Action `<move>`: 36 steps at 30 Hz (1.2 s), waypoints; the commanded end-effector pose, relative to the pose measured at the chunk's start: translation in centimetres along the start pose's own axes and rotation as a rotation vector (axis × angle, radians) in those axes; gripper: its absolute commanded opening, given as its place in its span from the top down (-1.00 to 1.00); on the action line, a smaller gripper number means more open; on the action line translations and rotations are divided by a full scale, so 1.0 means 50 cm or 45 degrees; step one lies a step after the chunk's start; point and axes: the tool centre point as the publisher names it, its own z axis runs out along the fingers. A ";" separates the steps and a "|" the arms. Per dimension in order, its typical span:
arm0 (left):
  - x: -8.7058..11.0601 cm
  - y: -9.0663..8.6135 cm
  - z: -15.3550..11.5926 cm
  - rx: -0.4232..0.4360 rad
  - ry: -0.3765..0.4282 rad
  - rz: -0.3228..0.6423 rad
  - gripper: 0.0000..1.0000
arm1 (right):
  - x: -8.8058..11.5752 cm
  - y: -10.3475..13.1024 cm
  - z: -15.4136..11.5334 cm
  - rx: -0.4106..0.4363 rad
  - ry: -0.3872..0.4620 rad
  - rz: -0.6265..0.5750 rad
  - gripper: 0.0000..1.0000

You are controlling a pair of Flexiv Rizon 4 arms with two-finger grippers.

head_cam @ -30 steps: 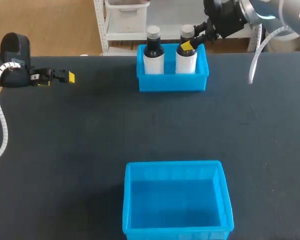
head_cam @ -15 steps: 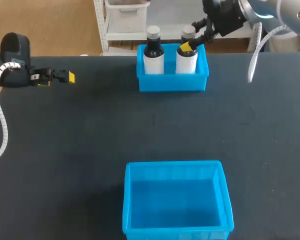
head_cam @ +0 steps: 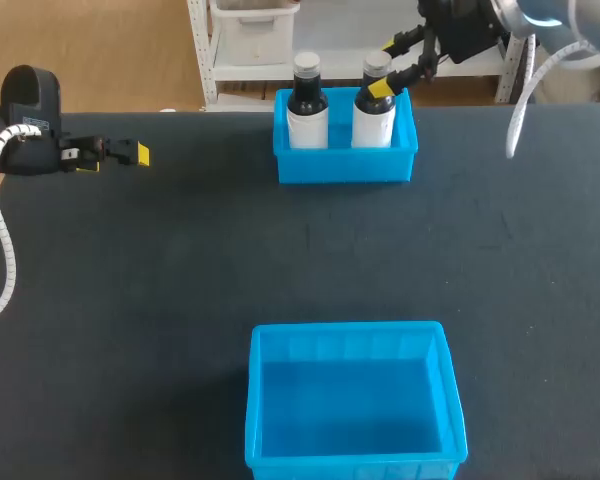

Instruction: Pick up the bottle, and place it in the far bin if it is heavy, or in the near bin if it is light.

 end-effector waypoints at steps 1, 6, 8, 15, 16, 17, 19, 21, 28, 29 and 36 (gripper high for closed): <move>0.000 0.000 0.000 0.000 0.000 0.000 -1.00 | 0.011 0.013 -0.025 0.023 0.005 -0.005 -1.00; 0.000 0.000 0.000 0.000 0.000 0.000 -1.00 | 0.026 0.014 -0.056 0.038 0.014 -0.010 -1.00; 0.000 0.000 0.000 0.000 0.000 0.000 -1.00 | 0.032 0.015 -0.069 0.043 0.018 -0.011 -1.00; 0.000 0.000 0.000 0.000 0.000 0.000 -1.00 | 0.055 0.021 -0.116 0.063 0.021 -0.005 -1.00; 0.000 0.000 0.000 0.000 0.000 0.000 -1.00 | 0.058 0.024 -0.123 0.065 0.019 -0.003 -1.00; 0.000 0.000 0.000 0.000 0.000 0.000 -1.00 | 0.060 0.027 -0.129 0.067 0.018 -0.002 -1.00; 0.000 0.000 0.000 0.000 0.000 0.000 -1.00 | 0.066 0.035 -0.142 0.067 0.014 0.000 -1.00; 0.000 0.000 0.000 0.000 0.000 0.000 -1.00 | 0.070 0.040 -0.151 0.065 0.012 0.001 -1.00; 0.000 0.000 0.000 0.000 0.000 0.000 -1.00 | 0.083 0.065 -0.195 0.090 -0.007 0.008 -1.00; 0.000 0.000 0.000 0.000 0.000 0.000 -1.00 | 0.084 0.069 -0.201 0.094 -0.009 0.010 -1.00; 0.000 0.000 0.000 0.000 0.000 0.000 -1.00 | 0.084 0.099 -0.228 0.110 -0.019 0.013 -1.00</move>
